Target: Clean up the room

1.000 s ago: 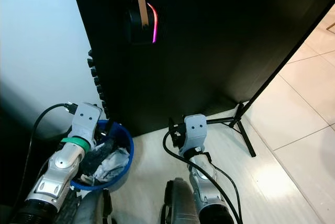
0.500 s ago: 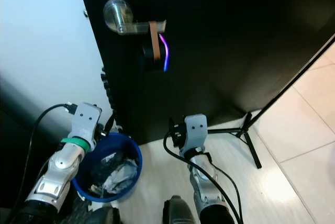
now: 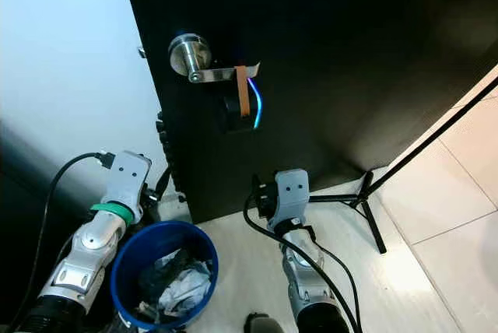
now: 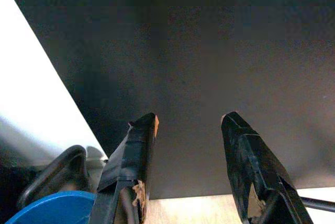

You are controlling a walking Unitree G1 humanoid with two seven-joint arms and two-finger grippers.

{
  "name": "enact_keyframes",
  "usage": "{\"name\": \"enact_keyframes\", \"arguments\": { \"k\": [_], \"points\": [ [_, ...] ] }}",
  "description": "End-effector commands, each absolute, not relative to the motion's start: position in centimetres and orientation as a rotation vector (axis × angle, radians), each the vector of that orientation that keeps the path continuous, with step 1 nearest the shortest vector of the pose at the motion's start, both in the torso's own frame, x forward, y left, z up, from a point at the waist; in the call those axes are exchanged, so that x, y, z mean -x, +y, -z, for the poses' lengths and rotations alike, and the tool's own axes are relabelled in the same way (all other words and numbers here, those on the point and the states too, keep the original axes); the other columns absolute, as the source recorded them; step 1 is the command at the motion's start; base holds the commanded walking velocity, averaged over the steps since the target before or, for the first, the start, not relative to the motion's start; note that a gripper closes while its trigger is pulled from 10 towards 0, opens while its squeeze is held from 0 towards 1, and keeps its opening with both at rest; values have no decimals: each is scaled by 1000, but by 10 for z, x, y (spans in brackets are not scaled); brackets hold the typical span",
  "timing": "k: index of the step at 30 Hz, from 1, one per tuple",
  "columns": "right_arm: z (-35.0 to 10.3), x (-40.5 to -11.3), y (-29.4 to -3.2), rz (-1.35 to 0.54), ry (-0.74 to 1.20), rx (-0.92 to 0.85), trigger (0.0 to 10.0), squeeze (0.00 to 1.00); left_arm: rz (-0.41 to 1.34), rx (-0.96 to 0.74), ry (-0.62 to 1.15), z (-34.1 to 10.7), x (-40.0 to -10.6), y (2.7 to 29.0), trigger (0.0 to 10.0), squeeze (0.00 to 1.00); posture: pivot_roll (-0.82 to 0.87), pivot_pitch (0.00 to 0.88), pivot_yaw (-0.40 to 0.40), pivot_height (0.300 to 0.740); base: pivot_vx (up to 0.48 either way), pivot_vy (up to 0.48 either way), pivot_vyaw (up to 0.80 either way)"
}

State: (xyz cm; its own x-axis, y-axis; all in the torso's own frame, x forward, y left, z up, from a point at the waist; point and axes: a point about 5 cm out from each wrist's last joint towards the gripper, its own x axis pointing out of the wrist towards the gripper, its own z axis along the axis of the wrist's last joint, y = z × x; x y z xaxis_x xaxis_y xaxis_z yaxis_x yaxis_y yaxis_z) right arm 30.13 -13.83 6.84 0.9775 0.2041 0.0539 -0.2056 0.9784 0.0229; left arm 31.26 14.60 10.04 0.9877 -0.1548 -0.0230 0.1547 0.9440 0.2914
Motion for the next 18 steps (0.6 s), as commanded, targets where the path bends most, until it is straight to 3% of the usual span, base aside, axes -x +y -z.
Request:
{"name": "enact_keyframes", "arguments": {
  "k": [1, 18],
  "points": [
    [-58, -296, -141, -187, -2, -40, 10000, 0, 153, -298, 50, -89, -308, 148, 10000, 0, 9, 105, 32, 740, 0, 0, 0],
    [-59, -297, -140, -190, -11, -43, 10000, 0, 154, -301, 67, -85, -307, 148, 10000, 0, 8, 101, 32, 740, -17, 0, 0]
  ]
}}
